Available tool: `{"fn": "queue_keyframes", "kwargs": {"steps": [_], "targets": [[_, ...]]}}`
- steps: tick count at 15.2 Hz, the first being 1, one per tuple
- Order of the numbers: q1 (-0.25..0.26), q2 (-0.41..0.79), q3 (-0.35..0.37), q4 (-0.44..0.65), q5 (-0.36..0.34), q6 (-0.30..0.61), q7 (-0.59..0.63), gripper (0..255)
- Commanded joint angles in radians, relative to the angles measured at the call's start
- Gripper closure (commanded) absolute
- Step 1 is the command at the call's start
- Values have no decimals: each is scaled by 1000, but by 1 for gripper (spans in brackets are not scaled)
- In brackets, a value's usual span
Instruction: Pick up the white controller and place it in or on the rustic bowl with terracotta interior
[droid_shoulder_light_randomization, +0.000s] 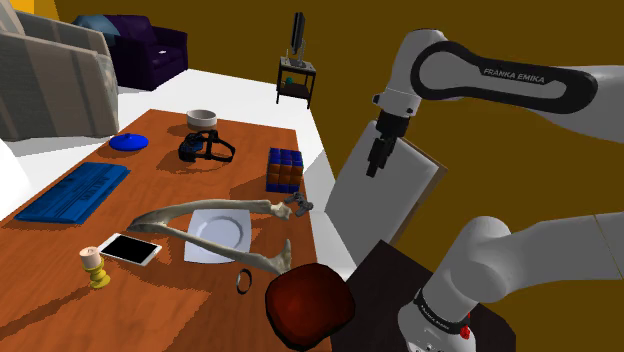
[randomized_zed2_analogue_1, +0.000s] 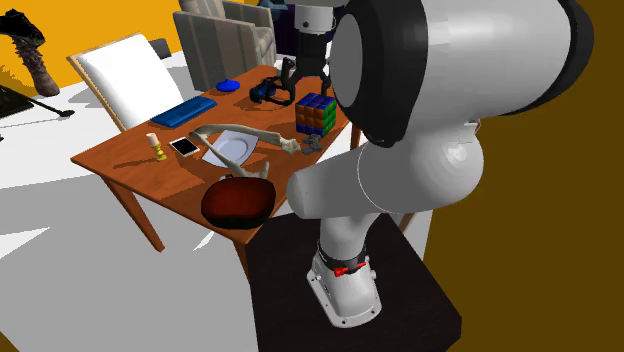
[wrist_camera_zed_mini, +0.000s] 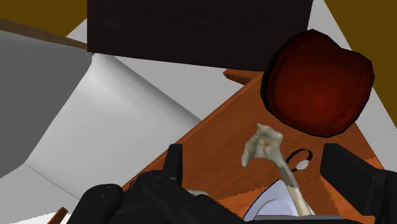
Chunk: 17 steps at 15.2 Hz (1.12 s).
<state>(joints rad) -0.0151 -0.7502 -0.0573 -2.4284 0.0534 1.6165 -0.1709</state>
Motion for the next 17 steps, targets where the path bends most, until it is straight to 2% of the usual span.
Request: {"fn": "queue_keyframes", "kwargs": {"steps": [1,9,17], "targets": [[0,0,0,0,0,0,0,0],[-21,216,-4,-57,0,303,34,0],[-38,497,-16,-19,9,575,62,0]]}}
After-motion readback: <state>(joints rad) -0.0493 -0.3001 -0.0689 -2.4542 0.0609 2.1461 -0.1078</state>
